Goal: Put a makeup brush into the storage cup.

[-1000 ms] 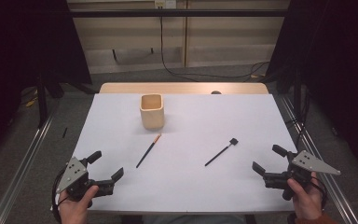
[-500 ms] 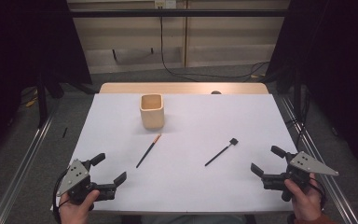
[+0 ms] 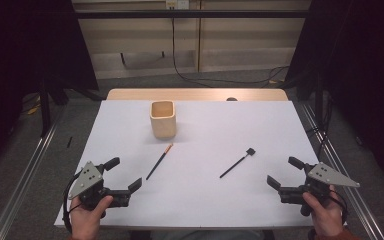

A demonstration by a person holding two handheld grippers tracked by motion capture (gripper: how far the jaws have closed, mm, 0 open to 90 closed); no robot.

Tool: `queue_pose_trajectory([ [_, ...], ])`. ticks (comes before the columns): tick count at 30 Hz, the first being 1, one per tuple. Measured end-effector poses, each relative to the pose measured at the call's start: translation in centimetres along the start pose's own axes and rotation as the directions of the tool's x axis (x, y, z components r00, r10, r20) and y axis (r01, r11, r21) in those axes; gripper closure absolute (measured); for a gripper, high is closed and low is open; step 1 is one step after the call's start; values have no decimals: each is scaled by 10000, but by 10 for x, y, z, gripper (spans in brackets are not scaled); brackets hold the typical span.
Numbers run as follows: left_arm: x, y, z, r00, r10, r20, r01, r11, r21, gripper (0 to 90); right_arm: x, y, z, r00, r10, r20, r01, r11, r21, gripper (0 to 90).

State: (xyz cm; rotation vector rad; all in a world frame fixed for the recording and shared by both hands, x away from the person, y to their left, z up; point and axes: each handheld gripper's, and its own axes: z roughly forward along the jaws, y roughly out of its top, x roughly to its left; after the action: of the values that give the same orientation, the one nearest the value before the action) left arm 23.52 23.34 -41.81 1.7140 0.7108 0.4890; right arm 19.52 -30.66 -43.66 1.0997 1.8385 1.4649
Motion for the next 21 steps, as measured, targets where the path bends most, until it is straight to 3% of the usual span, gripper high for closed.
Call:
queue_pose_trajectory([
  [8, 3, 10, 11, 9999, 111, 32, -110, 9996, -252, 31, -1, 0, 0, 10000, 38, -1, -38, 10000, -59, 0],
  [21, 1, 25, 37, 9976, 192, 658, -164, 9989, -433, 31, -2, 1, -2, 10000, 79, 36, -79, 9998, -174, 0],
])
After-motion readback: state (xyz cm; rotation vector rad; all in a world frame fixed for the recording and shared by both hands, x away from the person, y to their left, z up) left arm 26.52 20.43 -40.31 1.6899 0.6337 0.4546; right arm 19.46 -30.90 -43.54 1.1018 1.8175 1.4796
